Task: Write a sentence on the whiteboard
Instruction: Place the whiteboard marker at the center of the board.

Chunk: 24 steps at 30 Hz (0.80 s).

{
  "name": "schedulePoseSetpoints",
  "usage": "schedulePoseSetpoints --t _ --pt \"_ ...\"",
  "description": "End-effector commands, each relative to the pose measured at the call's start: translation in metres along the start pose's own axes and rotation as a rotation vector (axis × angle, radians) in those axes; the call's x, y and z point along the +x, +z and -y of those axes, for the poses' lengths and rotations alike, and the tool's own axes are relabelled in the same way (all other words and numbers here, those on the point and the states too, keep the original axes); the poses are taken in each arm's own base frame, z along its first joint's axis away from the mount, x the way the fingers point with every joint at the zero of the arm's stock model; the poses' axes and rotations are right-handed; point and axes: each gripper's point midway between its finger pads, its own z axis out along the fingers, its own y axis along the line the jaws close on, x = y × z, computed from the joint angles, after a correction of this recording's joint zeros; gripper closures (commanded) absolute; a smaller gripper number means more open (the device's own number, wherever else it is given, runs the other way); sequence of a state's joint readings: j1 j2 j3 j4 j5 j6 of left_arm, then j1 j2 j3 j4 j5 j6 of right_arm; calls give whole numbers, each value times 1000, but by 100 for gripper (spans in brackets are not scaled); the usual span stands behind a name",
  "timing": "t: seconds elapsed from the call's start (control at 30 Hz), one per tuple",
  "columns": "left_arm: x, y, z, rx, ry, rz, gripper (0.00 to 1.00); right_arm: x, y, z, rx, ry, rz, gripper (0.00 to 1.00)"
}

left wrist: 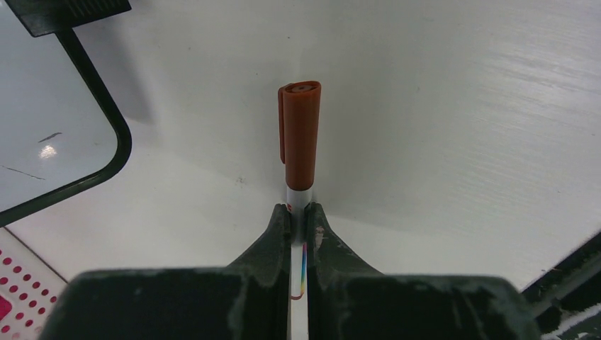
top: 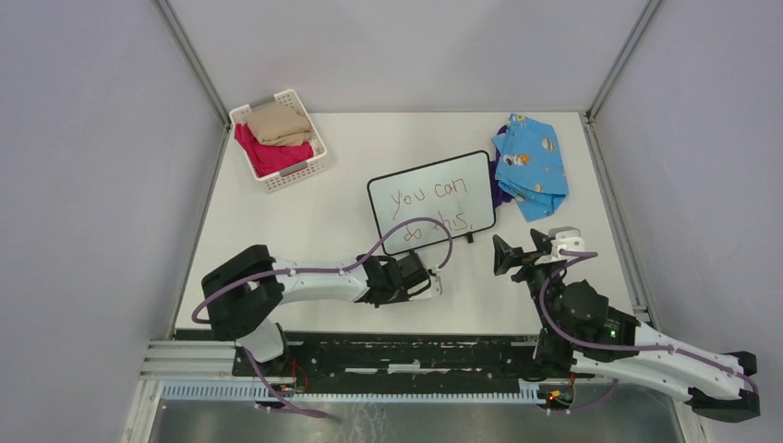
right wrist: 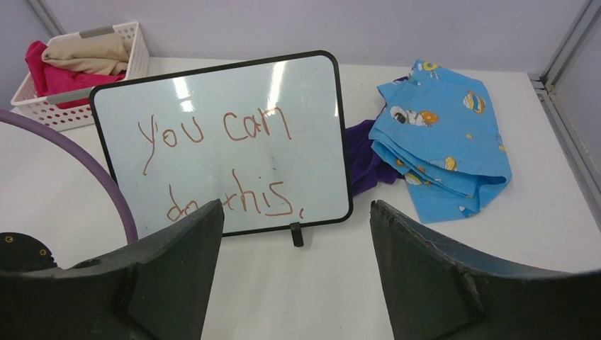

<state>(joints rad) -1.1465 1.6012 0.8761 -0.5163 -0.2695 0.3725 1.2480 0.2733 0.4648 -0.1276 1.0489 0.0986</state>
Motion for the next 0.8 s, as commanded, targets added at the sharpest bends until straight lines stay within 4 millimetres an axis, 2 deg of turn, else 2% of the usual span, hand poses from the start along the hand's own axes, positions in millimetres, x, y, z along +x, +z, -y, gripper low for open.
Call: schedulePoseSetpoints --t 0.0,0.17,0.43,0.77 --pt "-1 9 -19 -124 48 -24 98 -2 2 5 45 -18 1 19" --pt "0 16 -24 -167 55 -62 94 -1 3 3 43 -28 -3 19" --pt "6 24 -2 -120 110 -103 84 -1 2 4 43 -24 -4 19" --pt "8 23 19 -33 125 -114 80 0 3 0 34 -17 -7 19"
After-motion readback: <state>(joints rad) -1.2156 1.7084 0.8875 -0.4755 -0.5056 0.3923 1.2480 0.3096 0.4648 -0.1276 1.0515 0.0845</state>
